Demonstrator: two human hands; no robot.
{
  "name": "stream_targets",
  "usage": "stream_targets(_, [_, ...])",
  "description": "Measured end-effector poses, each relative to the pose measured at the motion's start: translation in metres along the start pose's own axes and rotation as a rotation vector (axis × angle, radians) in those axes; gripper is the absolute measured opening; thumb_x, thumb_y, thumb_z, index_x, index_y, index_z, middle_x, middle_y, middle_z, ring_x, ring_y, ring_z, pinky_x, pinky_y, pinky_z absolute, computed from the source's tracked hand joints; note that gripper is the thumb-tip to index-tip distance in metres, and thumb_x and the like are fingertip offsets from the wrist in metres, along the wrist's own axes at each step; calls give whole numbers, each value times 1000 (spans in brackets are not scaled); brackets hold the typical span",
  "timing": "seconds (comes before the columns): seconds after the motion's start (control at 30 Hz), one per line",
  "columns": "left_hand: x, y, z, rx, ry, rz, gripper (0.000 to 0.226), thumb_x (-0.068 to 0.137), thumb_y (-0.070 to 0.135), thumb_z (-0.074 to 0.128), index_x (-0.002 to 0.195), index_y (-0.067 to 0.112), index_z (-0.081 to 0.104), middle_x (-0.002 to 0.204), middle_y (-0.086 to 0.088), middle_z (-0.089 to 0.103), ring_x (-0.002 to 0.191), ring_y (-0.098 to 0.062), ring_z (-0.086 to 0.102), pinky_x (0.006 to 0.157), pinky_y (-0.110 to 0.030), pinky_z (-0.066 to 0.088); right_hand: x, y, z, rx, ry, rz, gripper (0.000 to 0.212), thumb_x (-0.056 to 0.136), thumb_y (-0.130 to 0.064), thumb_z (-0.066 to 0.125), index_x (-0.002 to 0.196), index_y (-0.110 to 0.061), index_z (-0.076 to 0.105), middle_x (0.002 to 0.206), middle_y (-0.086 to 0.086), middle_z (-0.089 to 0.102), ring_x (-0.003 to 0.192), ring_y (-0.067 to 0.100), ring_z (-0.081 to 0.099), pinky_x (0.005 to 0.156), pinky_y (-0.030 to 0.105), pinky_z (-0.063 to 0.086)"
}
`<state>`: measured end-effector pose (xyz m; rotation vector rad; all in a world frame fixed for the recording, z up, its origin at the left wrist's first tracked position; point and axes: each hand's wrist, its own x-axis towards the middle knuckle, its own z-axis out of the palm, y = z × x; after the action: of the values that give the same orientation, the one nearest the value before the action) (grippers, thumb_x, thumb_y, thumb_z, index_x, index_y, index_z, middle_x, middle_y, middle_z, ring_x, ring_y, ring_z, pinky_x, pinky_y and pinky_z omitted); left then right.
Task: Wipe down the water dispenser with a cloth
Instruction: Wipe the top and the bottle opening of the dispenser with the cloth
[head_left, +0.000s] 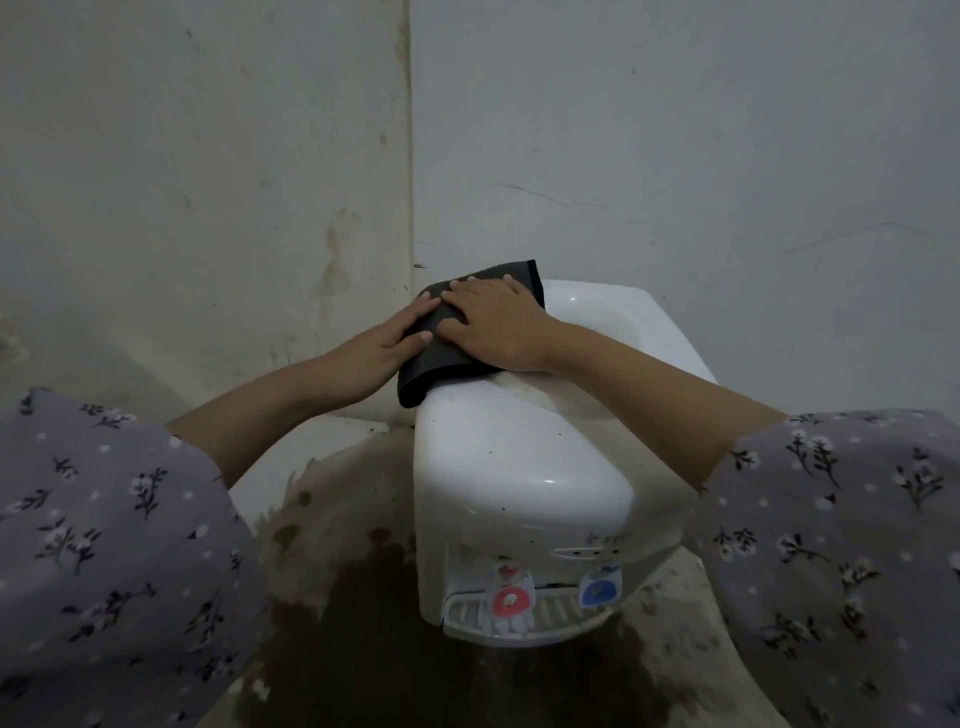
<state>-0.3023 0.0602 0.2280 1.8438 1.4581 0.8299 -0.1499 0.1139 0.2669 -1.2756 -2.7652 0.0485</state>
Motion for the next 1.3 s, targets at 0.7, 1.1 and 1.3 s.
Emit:
stream_targets(0.7, [-30, 26, 17, 125, 70, -60, 50, 102, 24, 28, 149, 18, 13, 156, 5, 9, 142, -10, 12, 110, -20, 11, -33, -8, -2, -68, 43, -63, 50, 98, -36, 31, 141, -12, 36, 152, 6, 28, 141, 20, 19, 115, 38, 7])
stream_targets(1.1, [-45, 26, 28, 127, 114, -71, 49, 102, 26, 28, 149, 24, 14, 156, 8, 9, 141, -11, 16, 110, -20, 14, -52, -11, 4, -181, 115, -145, 53, 99, -38, 26, 141, -8, 35, 151, 8, 29, 142, 21, 17, 115, 37, 11])
stream_targets(1.3, [-59, 24, 40, 146, 176, -39, 49, 102, 28, 27, 149, 25, 14, 156, 8, 10, 141, -9, 18, 106, -16, 15, -66, -16, 13, -264, 220, -174, 52, 99, -38, 28, 142, -9, 34, 150, 8, 31, 141, 20, 19, 114, 34, 10])
